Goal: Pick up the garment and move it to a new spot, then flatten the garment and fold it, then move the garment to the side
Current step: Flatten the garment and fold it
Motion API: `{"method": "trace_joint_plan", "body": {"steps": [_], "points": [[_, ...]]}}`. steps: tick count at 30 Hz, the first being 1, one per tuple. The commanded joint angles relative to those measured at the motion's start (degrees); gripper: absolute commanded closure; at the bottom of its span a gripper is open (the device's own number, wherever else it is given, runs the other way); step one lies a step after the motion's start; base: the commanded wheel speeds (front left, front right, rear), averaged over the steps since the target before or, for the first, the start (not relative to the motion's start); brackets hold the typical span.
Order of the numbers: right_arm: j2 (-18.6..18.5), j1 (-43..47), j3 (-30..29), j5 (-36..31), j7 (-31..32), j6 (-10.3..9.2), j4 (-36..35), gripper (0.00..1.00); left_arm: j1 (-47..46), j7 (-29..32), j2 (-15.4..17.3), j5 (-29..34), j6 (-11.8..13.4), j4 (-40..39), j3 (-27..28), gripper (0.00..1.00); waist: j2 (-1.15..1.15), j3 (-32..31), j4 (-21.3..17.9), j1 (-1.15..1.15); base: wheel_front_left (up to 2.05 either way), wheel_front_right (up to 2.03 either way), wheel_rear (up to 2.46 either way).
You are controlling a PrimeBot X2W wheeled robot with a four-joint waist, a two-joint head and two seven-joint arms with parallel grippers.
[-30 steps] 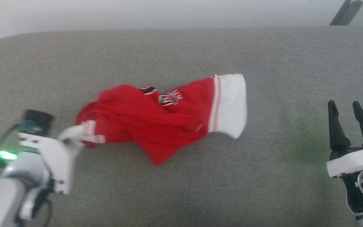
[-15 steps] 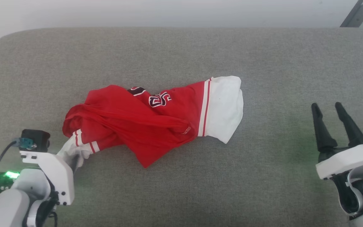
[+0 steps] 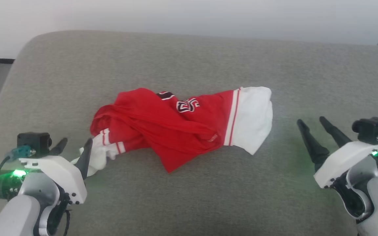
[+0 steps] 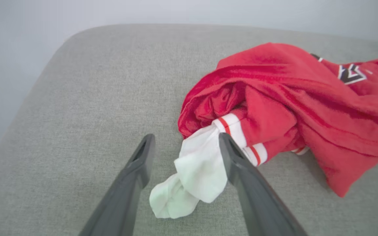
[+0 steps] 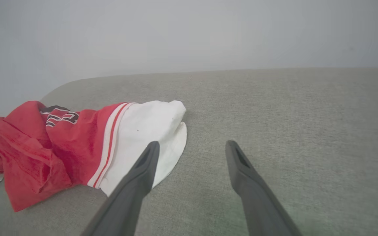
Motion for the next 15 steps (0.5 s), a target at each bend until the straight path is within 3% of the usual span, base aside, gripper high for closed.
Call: {"method": "trace_joint_plan", "body": {"steps": [1, 15], "points": [[-0.3, -0.9, 0.7, 0.4, 1.5, -0.01, 0.3, 0.00, 1.0, -2.4, -0.6, 0.7, 0.3, -0.7, 0.5, 0.00, 0.00, -0.5, 1.7, 0.00, 0.00, 0.00, 0.00], [-1.8, -6.9, 2.2, -2.7, 15.5, -0.02, 7.7, 0.00, 4.1, -19.0, -5.9, 1.9, 0.6, -2.0, 2.3, 0.00, 0.00, -0.6, 10.9, 0.00, 0.00, 0.00, 0.00]]}}
